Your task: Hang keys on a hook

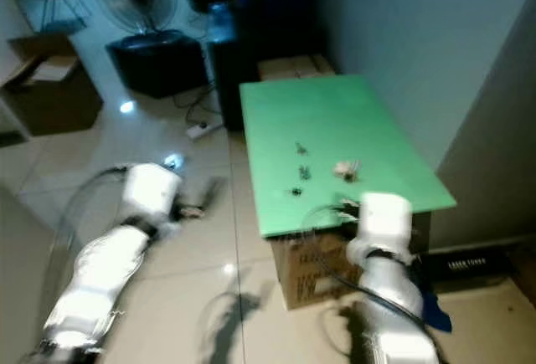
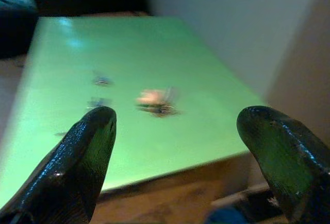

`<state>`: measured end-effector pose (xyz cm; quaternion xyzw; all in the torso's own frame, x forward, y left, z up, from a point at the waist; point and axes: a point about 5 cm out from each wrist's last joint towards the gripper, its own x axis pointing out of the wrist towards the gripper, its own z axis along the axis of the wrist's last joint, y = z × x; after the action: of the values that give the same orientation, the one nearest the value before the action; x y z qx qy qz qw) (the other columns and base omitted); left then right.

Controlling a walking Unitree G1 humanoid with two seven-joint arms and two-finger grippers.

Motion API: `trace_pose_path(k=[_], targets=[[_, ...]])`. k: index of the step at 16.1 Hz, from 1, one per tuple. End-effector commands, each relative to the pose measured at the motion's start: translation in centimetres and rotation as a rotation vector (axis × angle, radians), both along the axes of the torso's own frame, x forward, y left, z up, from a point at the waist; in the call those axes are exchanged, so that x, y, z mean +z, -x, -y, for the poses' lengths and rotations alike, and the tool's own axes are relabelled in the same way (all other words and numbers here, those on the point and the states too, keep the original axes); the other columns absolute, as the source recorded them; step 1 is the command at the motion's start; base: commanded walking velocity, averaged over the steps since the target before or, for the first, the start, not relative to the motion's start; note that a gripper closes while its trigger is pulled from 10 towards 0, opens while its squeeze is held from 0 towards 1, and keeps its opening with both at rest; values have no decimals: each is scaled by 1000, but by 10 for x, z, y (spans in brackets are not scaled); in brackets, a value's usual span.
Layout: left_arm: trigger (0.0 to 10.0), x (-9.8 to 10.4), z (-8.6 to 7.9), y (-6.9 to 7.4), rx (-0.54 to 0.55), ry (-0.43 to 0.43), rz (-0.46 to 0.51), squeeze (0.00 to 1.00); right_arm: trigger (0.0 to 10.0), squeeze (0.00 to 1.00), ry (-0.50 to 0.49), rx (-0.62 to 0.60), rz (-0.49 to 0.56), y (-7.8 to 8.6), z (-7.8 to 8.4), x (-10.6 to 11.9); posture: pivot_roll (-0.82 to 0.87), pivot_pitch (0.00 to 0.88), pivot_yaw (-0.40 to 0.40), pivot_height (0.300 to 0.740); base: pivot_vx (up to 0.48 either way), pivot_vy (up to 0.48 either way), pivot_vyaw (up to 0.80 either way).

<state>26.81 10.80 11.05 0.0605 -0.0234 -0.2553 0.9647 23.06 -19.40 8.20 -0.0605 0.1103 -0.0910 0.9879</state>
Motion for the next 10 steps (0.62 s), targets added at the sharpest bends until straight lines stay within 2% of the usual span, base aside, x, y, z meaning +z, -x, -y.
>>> trace_pose_path(k=[1, 7, 8, 10], targets=[[10000, 0, -16, 0, 41, -28, 0, 0, 10000, 0, -31, 42, 33, -6, -15, 7, -86, 0, 59, 740, 390, 0, -800], [10000, -2, -14, 3, 33, -31, -6, 0, 10000, 0, -19, 46, 30, -4, -13, 7, -88, 0, 54, 740, 387, 0, -798], [10000, -3, -14, 4, 32, -31, -8, 0, 10000, 0, -12, 44, 30, -3, -13, 7, -88, 0, 54, 740, 386, 0, -506], [10000, -3, -15, 4, 23, -41, -8, 0, 10000, 0, -2, 66, 29, -3, -14, 7, -96, 0, 65, 740, 386, 0, 0]])
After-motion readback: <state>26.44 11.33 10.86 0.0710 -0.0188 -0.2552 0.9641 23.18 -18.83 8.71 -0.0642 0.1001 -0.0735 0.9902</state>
